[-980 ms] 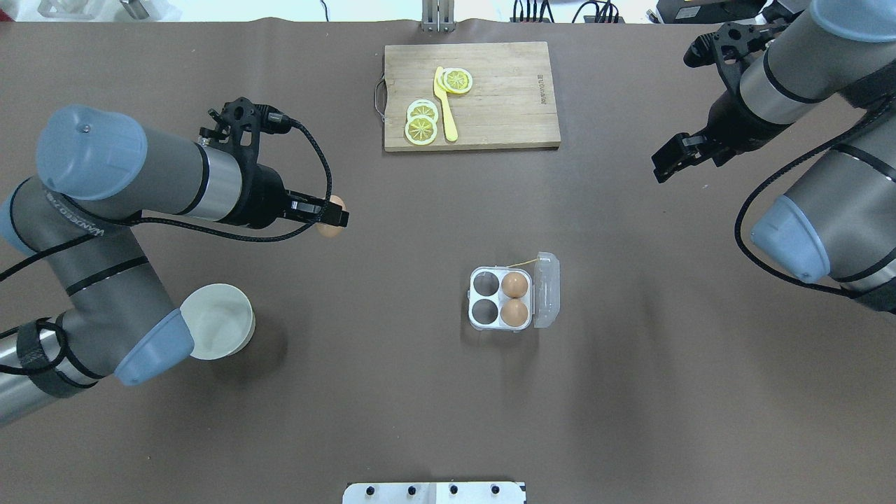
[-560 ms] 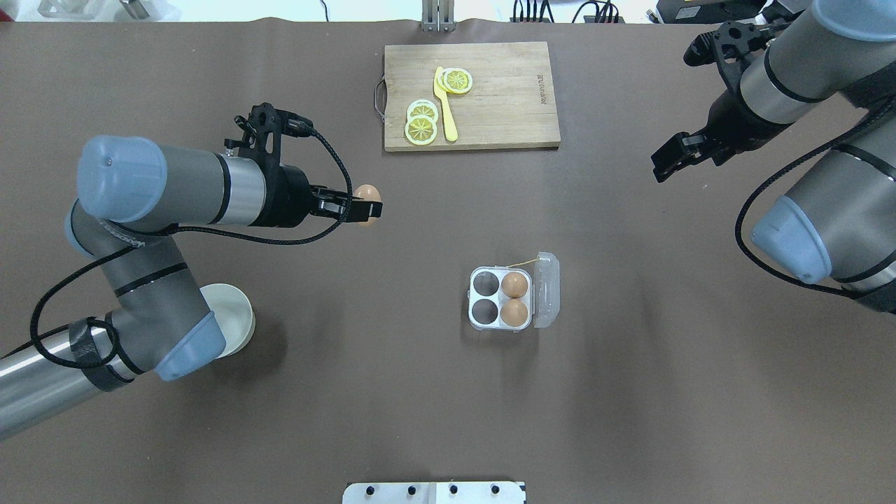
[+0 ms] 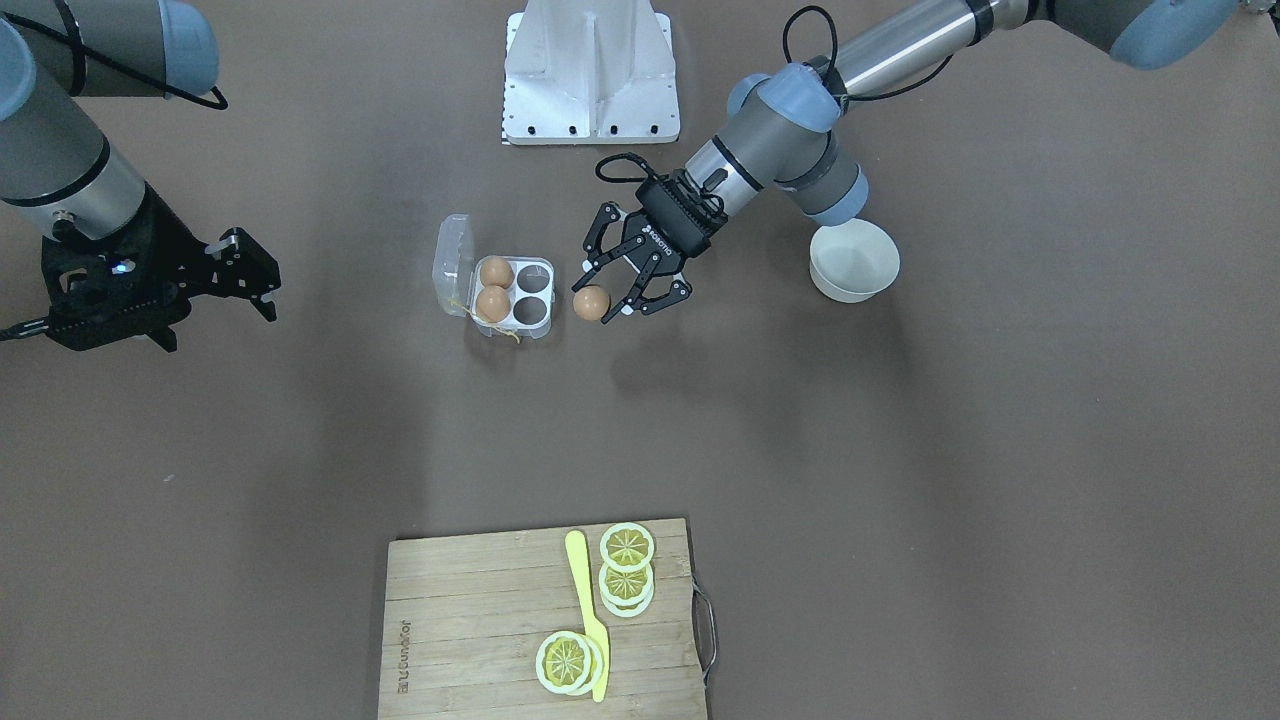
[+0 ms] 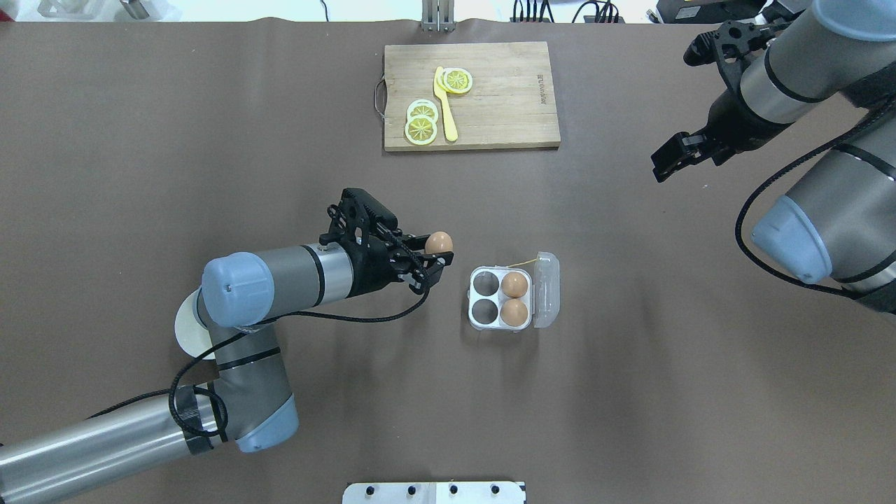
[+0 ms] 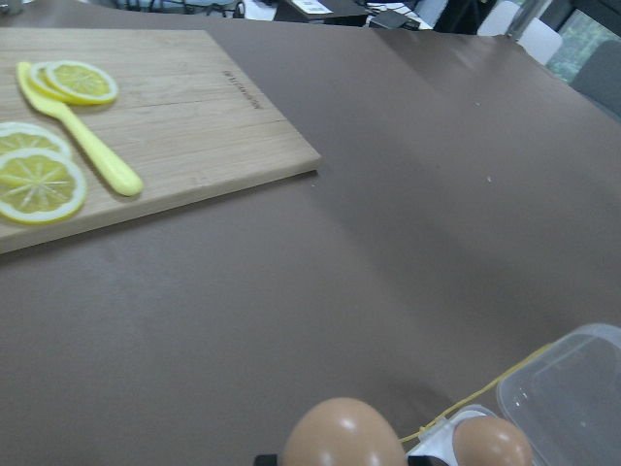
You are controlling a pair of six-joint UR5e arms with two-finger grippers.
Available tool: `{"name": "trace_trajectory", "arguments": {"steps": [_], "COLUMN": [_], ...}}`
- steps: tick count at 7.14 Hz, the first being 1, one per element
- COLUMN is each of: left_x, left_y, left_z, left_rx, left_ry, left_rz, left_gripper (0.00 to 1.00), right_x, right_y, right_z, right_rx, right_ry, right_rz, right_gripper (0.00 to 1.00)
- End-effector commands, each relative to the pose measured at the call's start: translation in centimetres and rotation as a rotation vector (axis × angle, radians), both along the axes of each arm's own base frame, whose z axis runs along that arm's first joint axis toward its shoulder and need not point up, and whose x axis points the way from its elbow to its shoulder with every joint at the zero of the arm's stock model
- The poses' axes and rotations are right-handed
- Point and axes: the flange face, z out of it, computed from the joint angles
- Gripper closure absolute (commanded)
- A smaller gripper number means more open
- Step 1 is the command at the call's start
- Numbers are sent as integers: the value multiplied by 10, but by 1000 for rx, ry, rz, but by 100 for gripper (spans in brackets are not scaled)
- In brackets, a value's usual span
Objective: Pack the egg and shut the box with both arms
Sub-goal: 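Lift the egg out of the bowl with the left gripper toward the egg box, then lower the egg into the empty slot of the egg box and open the left gripper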
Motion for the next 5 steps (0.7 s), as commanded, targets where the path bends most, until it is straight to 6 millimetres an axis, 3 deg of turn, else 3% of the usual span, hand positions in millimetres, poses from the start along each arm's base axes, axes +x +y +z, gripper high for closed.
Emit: {"name": "trace_trajectory", "arguments": {"steps": [1, 2, 5], "left_x": [32, 37, 48], "left_y": [25, 31, 40], "left_z": [-15, -30, -22], "left_rx": [105, 112, 108], "left_ry": [78, 99, 82], "left_rz": [28, 37, 52], "left_gripper": [100, 100, 100], "right_x": [0, 0, 0], "right_y": [0, 0, -1], "right_z": [0, 0, 1], "right_rx": [0, 0, -2], "right_ry": [0, 0, 1], "right_rz": [0, 0, 1], "right_gripper": [0, 0, 0]}}
